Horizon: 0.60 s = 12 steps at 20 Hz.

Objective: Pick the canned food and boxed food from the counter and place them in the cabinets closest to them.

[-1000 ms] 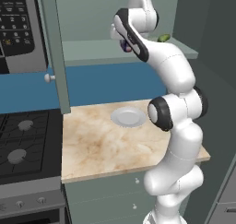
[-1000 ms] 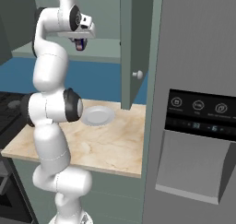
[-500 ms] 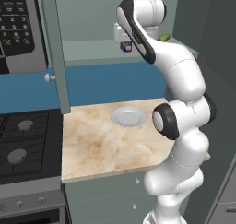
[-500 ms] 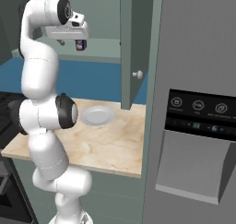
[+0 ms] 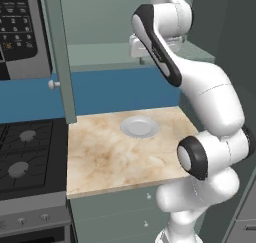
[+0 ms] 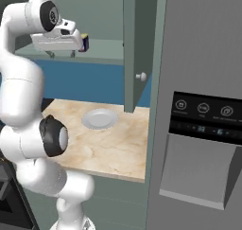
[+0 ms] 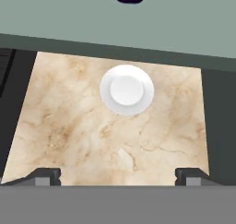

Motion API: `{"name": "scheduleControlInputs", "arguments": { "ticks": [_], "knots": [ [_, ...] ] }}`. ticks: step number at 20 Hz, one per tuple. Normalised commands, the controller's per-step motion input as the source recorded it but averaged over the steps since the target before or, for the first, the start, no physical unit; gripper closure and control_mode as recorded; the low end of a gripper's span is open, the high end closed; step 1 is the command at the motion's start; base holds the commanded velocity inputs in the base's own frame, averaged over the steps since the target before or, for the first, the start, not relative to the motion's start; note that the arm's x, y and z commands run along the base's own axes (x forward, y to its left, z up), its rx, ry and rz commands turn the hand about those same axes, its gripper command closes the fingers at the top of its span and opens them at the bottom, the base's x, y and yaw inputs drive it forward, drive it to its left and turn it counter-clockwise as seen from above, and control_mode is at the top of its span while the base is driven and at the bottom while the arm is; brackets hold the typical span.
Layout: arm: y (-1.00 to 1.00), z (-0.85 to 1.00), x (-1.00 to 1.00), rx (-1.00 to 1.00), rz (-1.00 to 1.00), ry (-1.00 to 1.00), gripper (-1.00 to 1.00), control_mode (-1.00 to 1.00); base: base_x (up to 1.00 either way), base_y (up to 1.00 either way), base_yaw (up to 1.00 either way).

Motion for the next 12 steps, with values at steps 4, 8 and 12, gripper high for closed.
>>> {"name": "scheduleControlInputs", "arguments": {
  "ticks": [4,8,12],
  "knots": [
    [-0.23,-0.57,-1.0,0.0,0.03,-0.04,-1.0,-1.0,0.0,0.0,0.0],
    [-0.24,-0.65,-1.0,0.0,0.01,-0.07,-1.0,-1.0,0.0,0.0,0.0],
    [-0.27,-0.8,-1.0,-0.03,0.02,-0.11,-1.0,-1.0,0.0,0.0,0.0]
  ]
}}
